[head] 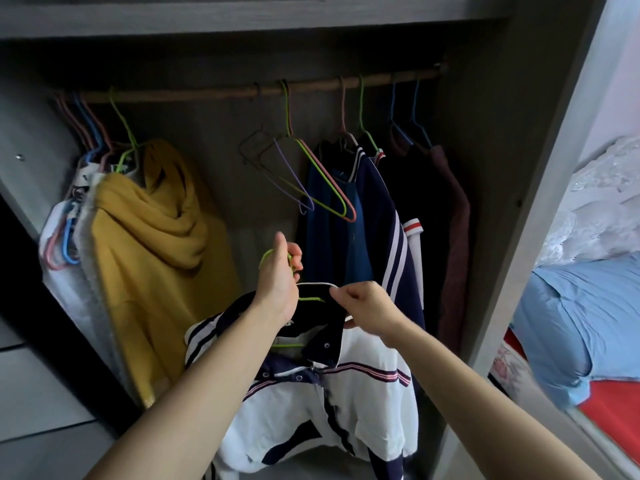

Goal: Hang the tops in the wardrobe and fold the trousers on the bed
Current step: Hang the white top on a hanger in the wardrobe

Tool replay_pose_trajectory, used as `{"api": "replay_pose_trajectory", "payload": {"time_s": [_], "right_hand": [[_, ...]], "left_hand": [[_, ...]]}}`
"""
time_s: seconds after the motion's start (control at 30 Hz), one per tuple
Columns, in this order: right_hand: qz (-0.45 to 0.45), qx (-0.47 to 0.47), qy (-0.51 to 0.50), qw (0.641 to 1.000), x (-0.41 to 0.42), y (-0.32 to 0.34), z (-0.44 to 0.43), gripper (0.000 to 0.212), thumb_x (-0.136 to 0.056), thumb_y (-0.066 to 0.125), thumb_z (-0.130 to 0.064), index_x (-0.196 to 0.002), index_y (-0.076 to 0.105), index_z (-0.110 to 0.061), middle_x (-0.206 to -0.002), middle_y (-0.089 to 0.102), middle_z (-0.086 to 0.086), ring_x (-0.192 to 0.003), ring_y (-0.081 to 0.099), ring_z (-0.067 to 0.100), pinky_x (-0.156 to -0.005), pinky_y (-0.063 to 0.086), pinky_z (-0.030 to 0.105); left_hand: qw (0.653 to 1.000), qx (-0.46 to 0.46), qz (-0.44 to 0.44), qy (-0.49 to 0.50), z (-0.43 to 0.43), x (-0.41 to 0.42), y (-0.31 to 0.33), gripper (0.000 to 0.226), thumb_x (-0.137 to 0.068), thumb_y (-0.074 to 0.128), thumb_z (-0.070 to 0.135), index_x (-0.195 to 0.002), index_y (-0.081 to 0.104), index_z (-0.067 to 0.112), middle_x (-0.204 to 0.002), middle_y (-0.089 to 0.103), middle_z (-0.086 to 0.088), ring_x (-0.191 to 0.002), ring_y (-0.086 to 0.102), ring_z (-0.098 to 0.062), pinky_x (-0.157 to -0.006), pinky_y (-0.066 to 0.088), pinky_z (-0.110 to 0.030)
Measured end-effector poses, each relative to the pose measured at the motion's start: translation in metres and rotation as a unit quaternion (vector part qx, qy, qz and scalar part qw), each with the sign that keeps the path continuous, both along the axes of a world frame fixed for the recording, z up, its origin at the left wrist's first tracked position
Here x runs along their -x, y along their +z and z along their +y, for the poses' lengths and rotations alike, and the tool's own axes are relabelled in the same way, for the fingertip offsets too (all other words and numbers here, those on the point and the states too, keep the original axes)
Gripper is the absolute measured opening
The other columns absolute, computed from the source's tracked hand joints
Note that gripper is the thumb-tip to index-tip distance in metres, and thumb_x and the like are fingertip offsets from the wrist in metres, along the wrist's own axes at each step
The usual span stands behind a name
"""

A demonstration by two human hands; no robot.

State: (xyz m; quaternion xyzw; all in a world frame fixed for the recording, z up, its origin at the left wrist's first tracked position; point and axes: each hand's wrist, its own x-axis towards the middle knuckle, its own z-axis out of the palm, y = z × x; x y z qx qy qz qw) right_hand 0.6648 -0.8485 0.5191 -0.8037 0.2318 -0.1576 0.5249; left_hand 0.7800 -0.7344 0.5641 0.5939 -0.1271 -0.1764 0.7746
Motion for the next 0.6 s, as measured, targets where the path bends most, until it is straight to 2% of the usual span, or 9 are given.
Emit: {"api": "replay_pose_trajectory", "payload": {"time_s": [0.07,0.13,0.2,0.23,0.33,0.4,0.47,0.53,0.6], "right_hand": [[0.035,-0.184,-0.027,0.982,-0.010,0.008,-0.005,0.032,-0.102,0.054,-0.028,-0.089,0.068,-0.002,-0.075,0.065,0.015,-0.062,0.065,0.023,-0.060,0.059,0.035],[0.050,-0.339,-0.068,0.937,-0.014,0.003,-0.006,0.023,-0.103,0.049,-0.020,-0.090,0.061,-0.006,-0.071,0.060,0.010,-0.057,0.058,0.020,-0.053,0.050,0.030],[0.056,-0.389,-0.086,0.915,-0.013,-0.012,-0.008,0.019,-0.102,0.047,-0.016,-0.090,0.058,-0.008,-0.071,0.058,0.010,-0.057,0.056,0.022,-0.055,0.047,0.033],[0.065,-0.344,-0.084,0.933,-0.011,-0.019,-0.010,0.019,-0.102,0.048,-0.017,-0.089,0.058,-0.007,-0.072,0.056,0.012,-0.058,0.055,0.023,-0.055,0.045,0.034],[0.066,-0.015,-0.088,0.994,-0.004,-0.034,-0.010,0.037,-0.101,0.050,-0.033,-0.075,0.055,-0.008,-0.068,0.052,0.006,-0.060,0.049,0.023,-0.056,0.038,0.032],[0.046,0.138,-0.113,0.983,0.004,-0.036,-0.007,0.045,-0.099,0.046,-0.054,-0.086,0.059,-0.012,-0.073,0.058,-0.002,-0.073,0.057,0.023,-0.062,0.040,0.033],[0.073,0.284,-0.108,0.950,0.013,-0.036,-0.002,0.055,-0.093,0.035,-0.072,-0.097,0.059,-0.023,-0.084,0.055,-0.006,-0.083,0.059,0.024,-0.066,0.041,0.034],[0.066,0.327,-0.024,0.942,0.019,-0.032,-0.001,0.066,-0.087,0.027,-0.078,-0.106,0.061,-0.025,-0.093,0.054,-0.005,-0.090,0.058,0.022,-0.072,0.046,0.036],[0.030,0.260,0.085,0.961,0.023,-0.022,-0.002,0.065,-0.088,0.031,-0.076,-0.112,0.059,-0.022,-0.093,0.063,0.000,-0.088,0.060,0.020,-0.079,0.050,0.041]], "left_hand": [[1.000,-0.019,-0.012,-0.013,0.001,0.001,-0.006,0.052,-0.103,0.034,0.051,-0.065,0.051,0.021,-0.055,0.041,0.008,-0.059,0.036,-0.011,-0.066,0.028,-0.031],[1.000,-0.010,-0.012,-0.016,0.004,-0.002,-0.008,0.053,-0.103,0.034,0.052,-0.063,0.052,0.023,-0.055,0.042,0.009,-0.058,0.036,-0.010,-0.065,0.028,-0.031],[1.000,0.005,0.001,-0.003,0.010,-0.006,-0.002,0.053,-0.103,0.035,0.053,-0.062,0.054,0.025,-0.054,0.043,0.009,-0.056,0.036,-0.009,-0.066,0.028,-0.031],[1.000,0.012,0.013,0.005,0.011,-0.008,0.002,0.052,-0.102,0.035,0.053,-0.063,0.053,0.024,-0.053,0.043,0.010,-0.055,0.036,-0.009,-0.067,0.028,-0.031],[0.999,0.024,0.043,0.015,0.012,-0.009,0.006,0.051,-0.101,0.036,0.054,-0.064,0.053,0.024,-0.051,0.043,0.009,-0.054,0.037,-0.009,-0.084,0.033,-0.032],[0.999,0.029,0.041,0.019,0.009,-0.006,0.006,0.051,-0.102,0.035,0.053,-0.066,0.053,0.023,-0.051,0.042,0.009,-0.051,0.039,-0.007,-0.109,0.030,-0.040],[0.998,0.033,0.045,0.023,0.007,-0.004,0.010,0.049,-0.103,0.033,0.052,-0.070,0.052,0.021,-0.051,0.042,0.009,-0.046,0.043,-0.004,-0.119,0.017,-0.050],[0.997,0.039,0.067,0.022,0.005,-0.005,0.020,0.048,-0.103,0.033,0.051,-0.072,0.053,0.020,-0.051,0.042,0.008,-0.049,0.046,-0.005,-0.121,0.016,-0.049],[0.995,0.054,0.085,0.020,0.002,-0.009,0.033,0.048,-0.103,0.034,0.050,-0.072,0.054,0.020,-0.051,0.042,0.007,-0.057,0.045,-0.009,-0.121,0.016,-0.045]]}}
